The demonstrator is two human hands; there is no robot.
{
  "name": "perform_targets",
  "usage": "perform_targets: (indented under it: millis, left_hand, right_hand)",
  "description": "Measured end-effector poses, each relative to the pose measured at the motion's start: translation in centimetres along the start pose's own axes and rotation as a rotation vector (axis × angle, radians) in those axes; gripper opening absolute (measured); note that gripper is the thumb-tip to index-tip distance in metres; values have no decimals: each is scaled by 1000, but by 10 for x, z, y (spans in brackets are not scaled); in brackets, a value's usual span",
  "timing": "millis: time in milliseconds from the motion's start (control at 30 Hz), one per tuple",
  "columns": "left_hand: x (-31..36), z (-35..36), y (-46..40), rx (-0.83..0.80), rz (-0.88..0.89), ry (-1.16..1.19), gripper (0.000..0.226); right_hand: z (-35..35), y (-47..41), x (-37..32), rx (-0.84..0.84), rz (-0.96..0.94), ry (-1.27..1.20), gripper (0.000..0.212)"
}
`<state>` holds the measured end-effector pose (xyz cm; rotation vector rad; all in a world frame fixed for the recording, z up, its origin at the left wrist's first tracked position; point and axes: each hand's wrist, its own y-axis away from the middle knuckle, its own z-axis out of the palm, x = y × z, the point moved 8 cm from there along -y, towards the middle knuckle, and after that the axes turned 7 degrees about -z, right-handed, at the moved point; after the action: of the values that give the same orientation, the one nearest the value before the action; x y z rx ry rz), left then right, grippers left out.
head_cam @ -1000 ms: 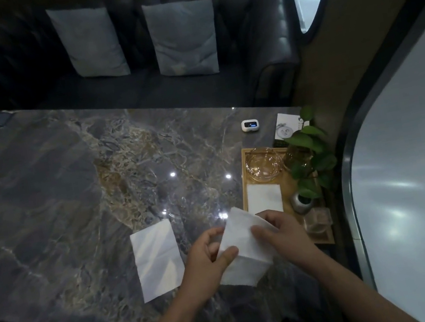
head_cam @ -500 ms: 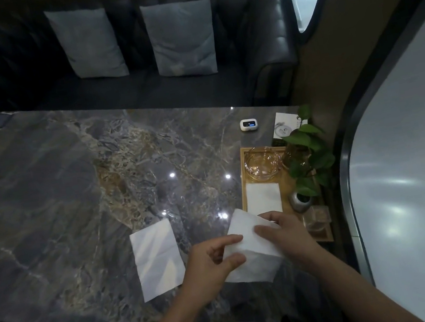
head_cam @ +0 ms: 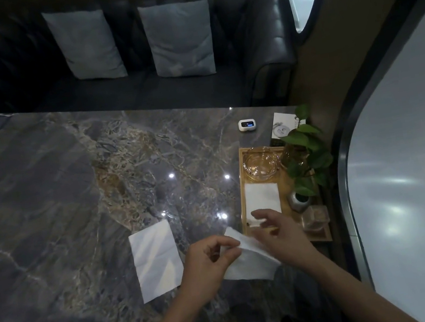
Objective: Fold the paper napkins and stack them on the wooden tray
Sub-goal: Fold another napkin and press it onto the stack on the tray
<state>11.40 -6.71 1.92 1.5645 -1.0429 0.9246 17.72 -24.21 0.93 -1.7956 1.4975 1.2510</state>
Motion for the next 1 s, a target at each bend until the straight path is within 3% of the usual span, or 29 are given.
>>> perform_targets:
  millis: [100, 167, 267, 367, 633, 800, 1000]
  left_hand:
    - [8, -5, 0, 74, 88, -146, 17]
    - [9, -8, -1, 121, 114, -226, 13]
    - [8, -7, -4, 74, 84, -136, 11]
    - [1, -5, -5, 25, -27, 42, 11]
    - [-13, 0, -5, -4, -166, 181, 51]
    - [-18, -17, -11, 185, -218, 298, 50]
    - [-17, -14, -16, 169, -210, 315, 49]
  right_hand:
    - [-1, 8, -19, -20, -206, -27, 35]
    - [3, 13, -29, -108, -246, -31, 40]
    - [12, 15, -34, -209, -286, 42, 17]
    - [11, 14, -30, -170, -243, -8, 10]
    - [4, 13, -19, -108, -58, -217, 15]
    - [17, 22, -16, -288, -18, -257, 20]
    - [31, 29, -19, -455, -24, -288, 14]
